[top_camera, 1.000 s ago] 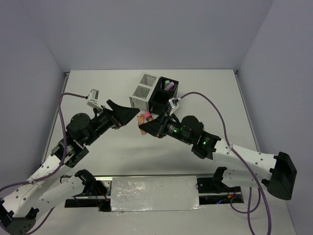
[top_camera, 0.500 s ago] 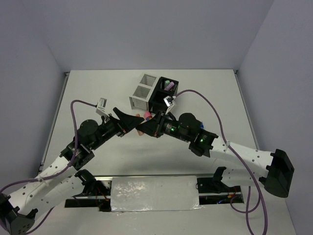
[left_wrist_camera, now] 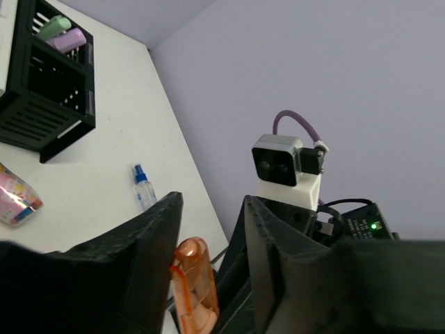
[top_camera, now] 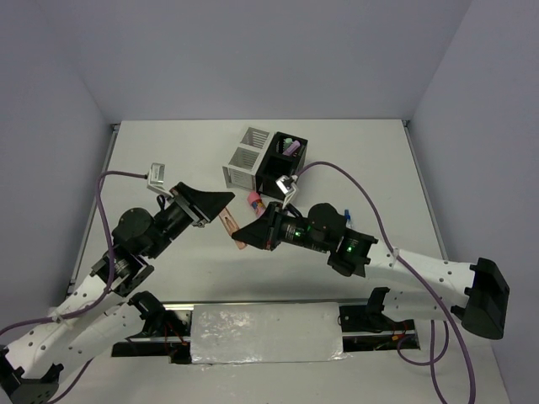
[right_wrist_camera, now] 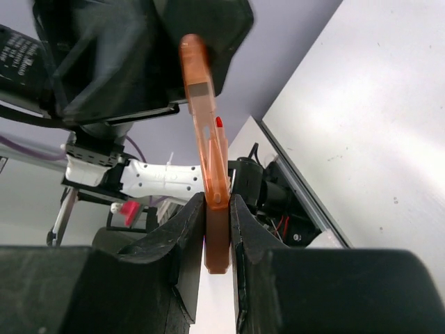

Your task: Sort the stationery into containers

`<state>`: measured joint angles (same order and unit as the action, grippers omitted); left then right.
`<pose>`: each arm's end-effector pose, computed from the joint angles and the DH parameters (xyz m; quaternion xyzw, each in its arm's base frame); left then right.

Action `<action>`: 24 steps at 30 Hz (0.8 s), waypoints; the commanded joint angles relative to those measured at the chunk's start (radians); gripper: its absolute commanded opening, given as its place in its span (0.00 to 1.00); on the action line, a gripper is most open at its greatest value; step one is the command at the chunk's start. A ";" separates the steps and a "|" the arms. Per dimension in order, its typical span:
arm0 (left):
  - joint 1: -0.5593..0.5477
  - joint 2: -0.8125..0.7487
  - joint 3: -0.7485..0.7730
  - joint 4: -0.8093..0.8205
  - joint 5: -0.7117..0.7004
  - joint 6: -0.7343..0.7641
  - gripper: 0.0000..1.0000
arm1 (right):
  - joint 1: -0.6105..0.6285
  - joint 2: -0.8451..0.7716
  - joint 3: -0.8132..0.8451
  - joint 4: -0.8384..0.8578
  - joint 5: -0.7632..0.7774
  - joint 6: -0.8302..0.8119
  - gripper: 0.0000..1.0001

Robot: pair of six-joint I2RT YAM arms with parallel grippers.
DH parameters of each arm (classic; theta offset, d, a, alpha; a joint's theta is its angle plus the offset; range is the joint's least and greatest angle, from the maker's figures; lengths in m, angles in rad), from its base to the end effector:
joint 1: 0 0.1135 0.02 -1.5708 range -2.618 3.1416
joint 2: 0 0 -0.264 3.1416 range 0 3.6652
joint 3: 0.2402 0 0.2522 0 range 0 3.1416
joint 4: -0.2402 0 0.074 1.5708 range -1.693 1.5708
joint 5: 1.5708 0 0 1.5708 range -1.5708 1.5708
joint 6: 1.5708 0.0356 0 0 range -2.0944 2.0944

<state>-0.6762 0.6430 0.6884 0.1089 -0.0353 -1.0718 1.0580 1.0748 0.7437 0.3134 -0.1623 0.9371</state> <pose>0.1248 -0.0985 0.3597 -0.1409 0.6351 -0.5750 0.4962 0.1199 0.2247 0.3209 -0.0997 0.7063 0.6182 0.3303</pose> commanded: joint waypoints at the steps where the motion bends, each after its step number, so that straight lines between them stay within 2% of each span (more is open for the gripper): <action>1: -0.003 -0.011 0.028 0.041 -0.014 0.044 0.51 | 0.008 -0.042 0.006 0.029 -0.002 -0.014 0.00; 6: -0.002 -0.011 0.013 0.041 -0.002 0.047 0.33 | 0.011 -0.050 0.026 0.027 -0.008 -0.027 0.00; 7: -0.003 -0.008 0.011 0.041 0.003 0.047 0.26 | 0.011 -0.050 0.032 0.026 -0.008 -0.029 0.00; 9: -0.003 -0.002 0.008 0.040 0.008 0.047 0.23 | 0.014 -0.055 0.036 0.029 -0.006 -0.037 0.00; 12: -0.002 0.009 0.007 0.037 0.015 0.047 0.08 | 0.017 -0.059 0.045 0.029 -0.003 -0.050 0.00; 15: -0.002 0.018 0.007 0.029 0.014 0.039 0.00 | 0.020 -0.064 0.052 0.033 0.006 -0.067 0.00; 24: -0.002 0.014 -0.032 0.051 0.006 0.007 0.00 | 0.023 -0.093 0.028 0.110 0.027 -0.099 0.00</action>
<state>-0.6762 0.6533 0.6807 0.1387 -0.0349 -1.0706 1.0702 1.0275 0.7460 0.3077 -0.1493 0.8745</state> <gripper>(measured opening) 0.310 0.251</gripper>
